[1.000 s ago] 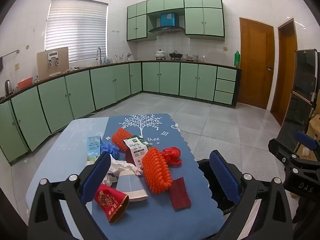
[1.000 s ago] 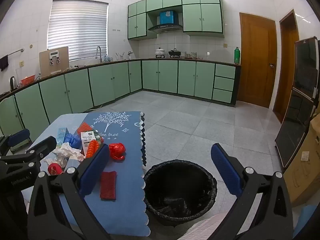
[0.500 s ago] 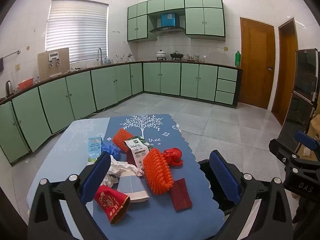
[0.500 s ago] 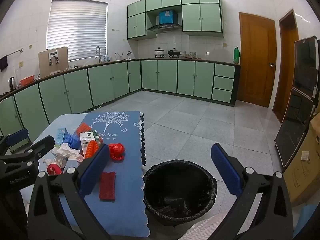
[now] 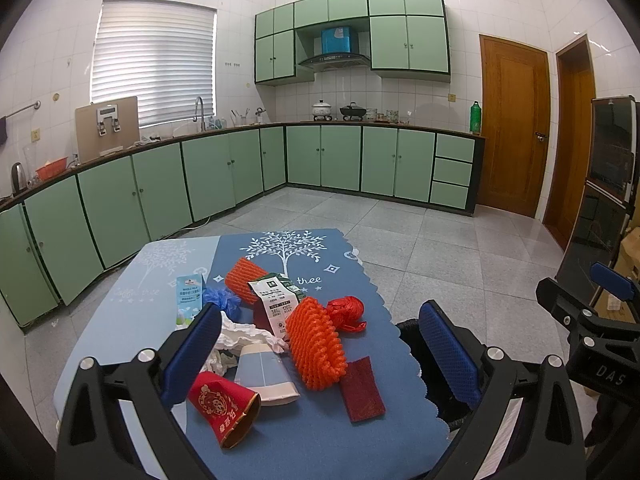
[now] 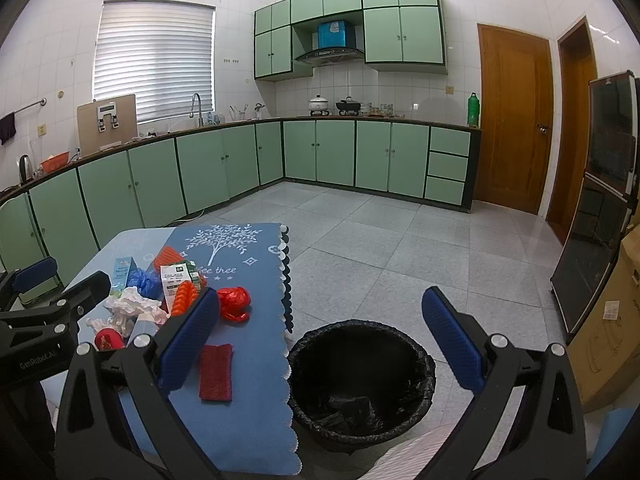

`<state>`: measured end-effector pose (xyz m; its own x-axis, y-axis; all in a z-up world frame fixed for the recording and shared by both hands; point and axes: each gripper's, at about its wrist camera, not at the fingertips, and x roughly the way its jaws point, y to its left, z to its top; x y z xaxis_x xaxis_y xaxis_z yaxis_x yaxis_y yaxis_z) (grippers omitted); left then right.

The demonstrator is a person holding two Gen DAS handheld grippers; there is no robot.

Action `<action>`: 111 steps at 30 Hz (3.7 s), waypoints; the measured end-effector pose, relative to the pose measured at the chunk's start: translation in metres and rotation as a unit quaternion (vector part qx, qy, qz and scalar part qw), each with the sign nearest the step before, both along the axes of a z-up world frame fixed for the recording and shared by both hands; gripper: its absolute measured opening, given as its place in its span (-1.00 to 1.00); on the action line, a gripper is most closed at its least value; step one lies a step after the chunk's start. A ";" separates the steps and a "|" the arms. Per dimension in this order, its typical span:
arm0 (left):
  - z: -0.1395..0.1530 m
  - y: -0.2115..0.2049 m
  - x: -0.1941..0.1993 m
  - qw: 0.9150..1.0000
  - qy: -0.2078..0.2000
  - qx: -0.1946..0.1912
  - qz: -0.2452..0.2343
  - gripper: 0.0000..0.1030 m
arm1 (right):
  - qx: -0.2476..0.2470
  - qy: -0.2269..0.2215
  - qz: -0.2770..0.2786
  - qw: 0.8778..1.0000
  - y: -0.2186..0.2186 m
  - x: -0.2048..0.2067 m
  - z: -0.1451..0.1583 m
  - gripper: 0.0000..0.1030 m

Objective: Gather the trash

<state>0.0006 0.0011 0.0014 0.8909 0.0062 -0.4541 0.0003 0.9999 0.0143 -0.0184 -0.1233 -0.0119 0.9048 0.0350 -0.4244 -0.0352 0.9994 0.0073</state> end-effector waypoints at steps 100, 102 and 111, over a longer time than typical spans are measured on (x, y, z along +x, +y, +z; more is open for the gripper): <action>-0.110 0.123 0.027 0.992 0.089 0.002 0.089 0.71 | 0.019 0.077 0.096 0.992 0.099 0.080 -0.088 0.36; -0.111 0.119 0.027 0.992 0.092 -0.009 0.084 0.71 | 0.015 0.078 0.092 0.993 0.099 0.082 -0.089 0.36; -0.127 0.093 0.040 0.992 0.109 -0.006 0.067 0.76 | 0.007 0.087 0.079 0.993 0.095 0.087 -0.095 0.37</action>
